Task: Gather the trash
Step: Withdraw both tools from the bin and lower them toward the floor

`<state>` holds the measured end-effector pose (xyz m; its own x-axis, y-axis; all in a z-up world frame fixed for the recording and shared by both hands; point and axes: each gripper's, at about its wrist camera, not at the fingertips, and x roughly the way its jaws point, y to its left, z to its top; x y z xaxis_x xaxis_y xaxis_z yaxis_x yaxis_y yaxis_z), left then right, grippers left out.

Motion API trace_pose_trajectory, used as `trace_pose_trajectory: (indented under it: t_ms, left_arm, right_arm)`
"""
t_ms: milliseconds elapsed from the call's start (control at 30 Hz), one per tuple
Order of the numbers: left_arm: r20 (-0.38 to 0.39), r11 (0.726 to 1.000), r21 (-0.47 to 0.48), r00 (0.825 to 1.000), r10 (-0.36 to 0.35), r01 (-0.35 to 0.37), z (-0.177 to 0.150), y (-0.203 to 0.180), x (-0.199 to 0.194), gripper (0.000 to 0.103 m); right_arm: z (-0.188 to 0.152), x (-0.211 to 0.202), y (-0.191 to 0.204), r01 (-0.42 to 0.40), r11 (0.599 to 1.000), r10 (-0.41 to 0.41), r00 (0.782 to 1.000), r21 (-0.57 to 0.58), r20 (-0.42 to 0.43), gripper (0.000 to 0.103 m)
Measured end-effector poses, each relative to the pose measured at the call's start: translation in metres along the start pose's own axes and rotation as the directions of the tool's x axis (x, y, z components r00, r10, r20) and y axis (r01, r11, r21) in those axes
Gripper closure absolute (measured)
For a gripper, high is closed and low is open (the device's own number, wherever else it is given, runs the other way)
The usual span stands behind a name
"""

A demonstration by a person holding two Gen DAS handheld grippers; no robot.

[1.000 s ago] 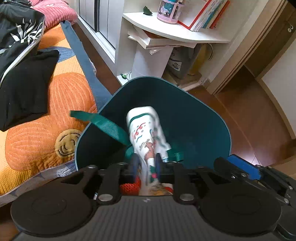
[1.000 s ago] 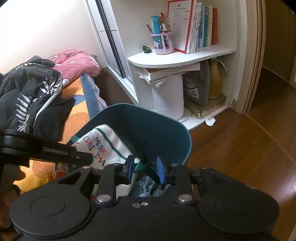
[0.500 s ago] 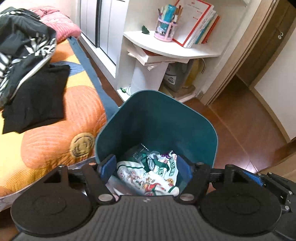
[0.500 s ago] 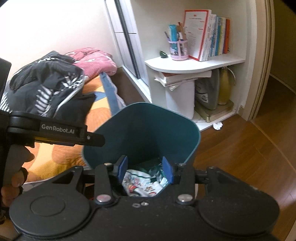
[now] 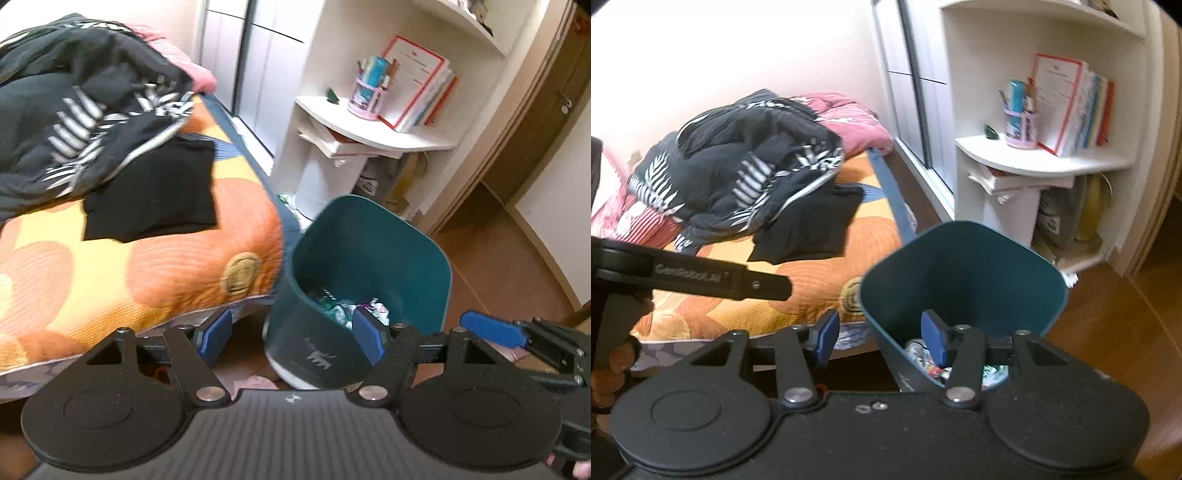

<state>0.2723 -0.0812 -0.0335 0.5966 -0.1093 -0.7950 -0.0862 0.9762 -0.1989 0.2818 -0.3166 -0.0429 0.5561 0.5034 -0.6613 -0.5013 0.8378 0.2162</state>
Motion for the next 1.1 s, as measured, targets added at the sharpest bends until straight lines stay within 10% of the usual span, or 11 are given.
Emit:
trace_pose_trajectory:
  t_ms: [567,867,1100]
  left_arm:
    - [-0.019,0.961,-0.229,0.987,0.157,-0.157,-0.086,0.157,-0.002,0.001]
    - [-0.234,0.854,-0.399,0.937,0.259,-0.335,-0.146,0.257,0.083,0.001]
    - [-0.406,0.757,-0.480,0.877,0.256,-0.443,-0.197,0.317,0.158,0.001]
  right_arm:
    - [-0.058,0.101,0.115,-0.203,0.967,0.172,0.965,-0.152,-0.195,0.050]
    - [-0.117,0.200,0.152,-0.251,0.932,0.147,0.922,-0.263,-0.357,0.050]
    - [-0.167,0.276,0.166,-0.311,0.914,0.125,0.826,-0.260,-0.550,0.050]
